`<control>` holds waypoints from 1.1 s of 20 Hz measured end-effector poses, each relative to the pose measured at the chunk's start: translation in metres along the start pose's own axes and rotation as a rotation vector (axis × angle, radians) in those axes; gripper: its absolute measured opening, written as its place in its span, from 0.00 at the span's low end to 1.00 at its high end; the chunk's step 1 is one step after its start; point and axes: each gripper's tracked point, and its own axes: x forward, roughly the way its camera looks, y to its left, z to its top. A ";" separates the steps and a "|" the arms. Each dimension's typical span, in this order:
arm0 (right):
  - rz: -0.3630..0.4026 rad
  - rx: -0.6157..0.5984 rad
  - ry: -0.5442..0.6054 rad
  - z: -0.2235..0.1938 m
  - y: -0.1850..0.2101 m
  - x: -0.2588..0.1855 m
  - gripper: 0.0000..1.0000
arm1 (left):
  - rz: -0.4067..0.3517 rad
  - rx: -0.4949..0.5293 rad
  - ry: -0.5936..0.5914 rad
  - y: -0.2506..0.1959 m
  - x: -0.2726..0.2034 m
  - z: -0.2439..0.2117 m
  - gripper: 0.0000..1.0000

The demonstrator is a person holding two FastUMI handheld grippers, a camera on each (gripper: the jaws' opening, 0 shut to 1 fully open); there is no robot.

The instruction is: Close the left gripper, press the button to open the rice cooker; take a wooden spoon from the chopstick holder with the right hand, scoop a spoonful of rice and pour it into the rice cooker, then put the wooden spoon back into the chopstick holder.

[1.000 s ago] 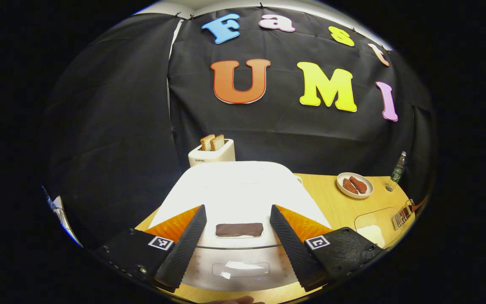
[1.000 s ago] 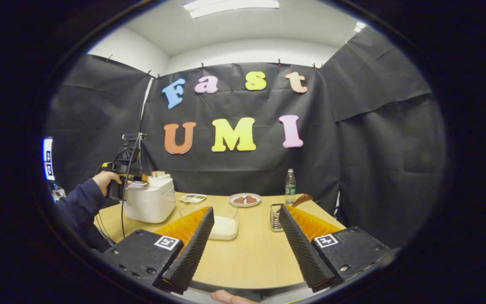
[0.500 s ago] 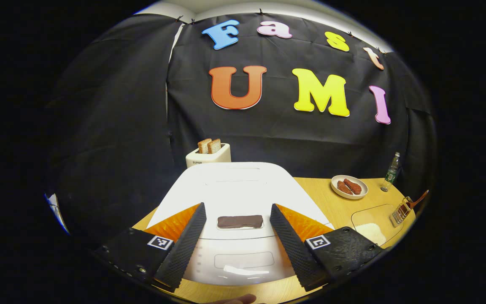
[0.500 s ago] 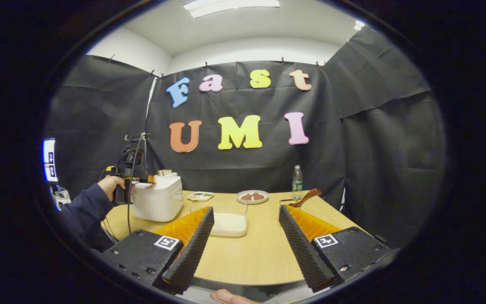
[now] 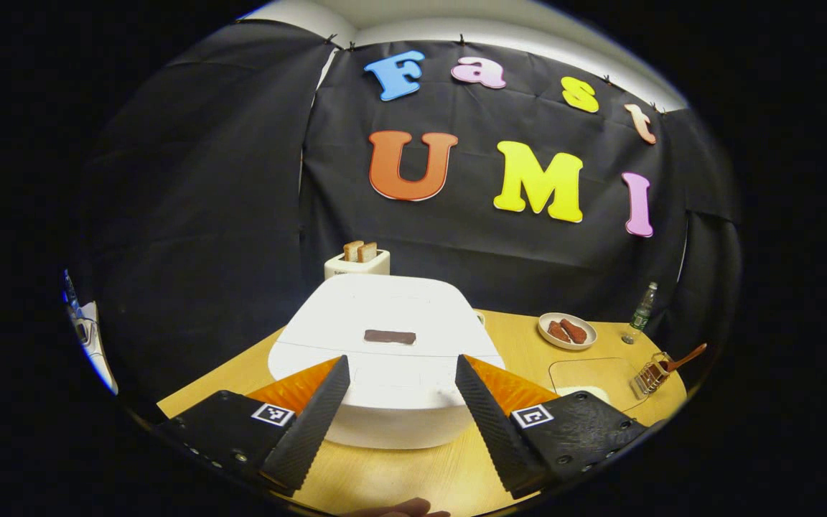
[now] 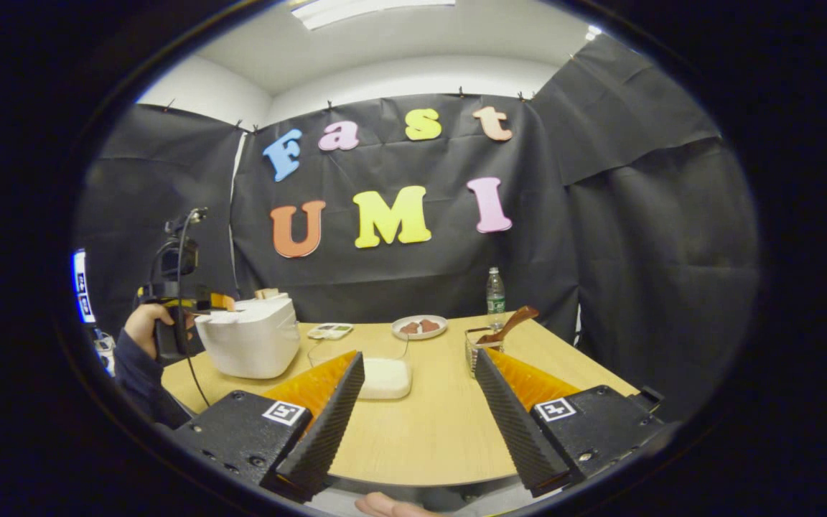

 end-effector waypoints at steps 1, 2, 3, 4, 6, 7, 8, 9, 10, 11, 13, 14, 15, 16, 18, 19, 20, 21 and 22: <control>-0.001 0.004 0.012 -0.003 -0.001 0.001 1.00 | -0.004 0.002 -0.024 -0.003 -0.014 0.005 0.95; -0.004 0.009 0.019 -0.004 -0.003 0.002 1.00 | -0.017 0.002 -0.042 -0.007 -0.025 0.009 0.94; -0.009 0.013 0.023 -0.004 -0.006 0.003 1.00 | -0.040 0.007 -0.050 -0.014 -0.037 0.010 0.94; -0.016 0.016 0.024 -0.002 -0.009 0.003 1.00 | -0.055 0.015 -0.059 -0.021 -0.048 0.008 0.94; -0.024 0.020 0.021 0.001 -0.012 0.002 1.00 | -0.073 0.033 -0.068 -0.026 -0.070 0.009 0.94; -0.027 0.020 0.017 0.004 -0.014 0.002 1.00 | -0.088 0.044 -0.062 -0.032 -0.081 0.006 0.94; -0.027 0.019 0.009 0.009 -0.015 0.002 1.00 | -0.099 0.056 -0.058 -0.036 -0.090 0.004 0.94; -0.029 0.016 0.000 0.014 -0.017 0.002 1.00 | -0.109 0.063 -0.069 -0.041 -0.098 0.004 0.94; -0.037 0.015 -0.007 0.018 -0.020 0.003 1.00 | -0.110 0.068 -0.085 -0.043 -0.108 0.006 0.94; -0.039 0.014 -0.011 0.022 -0.021 0.004 1.00 | -0.112 0.066 -0.100 -0.046 -0.114 0.007 0.94; -0.036 0.007 -0.020 0.031 -0.019 0.007 1.00 | -0.124 0.054 -0.120 -0.056 -0.128 0.009 0.94; -0.037 -0.001 -0.030 0.037 -0.018 0.009 1.00 | -0.142 0.057 -0.137 -0.061 -0.138 0.011 0.94; -0.041 -0.012 -0.037 0.043 -0.019 0.010 1.00 | -0.154 0.060 -0.160 -0.066 -0.146 0.016 0.94; -0.045 -0.022 -0.040 0.046 -0.017 0.011 1.00 | -0.160 0.070 -0.181 -0.067 -0.152 0.021 0.94; -0.042 -0.021 -0.044 0.057 -0.012 0.011 1.00 | -0.151 0.076 -0.215 -0.067 -0.163 0.027 0.94; -0.036 -0.016 -0.047 0.063 -0.010 0.011 0.95 | -0.158 0.075 -0.224 -0.068 -0.168 0.030 0.94; -0.033 -0.014 -0.053 0.070 -0.007 0.011 0.98 | -0.163 0.075 -0.226 -0.072 -0.170 0.032 0.94; -0.039 -0.017 -0.057 0.076 -0.007 0.012 1.00 | -0.164 0.074 -0.230 -0.074 -0.174 0.035 0.94; -0.045 -0.021 -0.058 0.082 -0.007 0.012 1.00 | -0.162 0.076 -0.241 -0.075 -0.179 0.038 0.94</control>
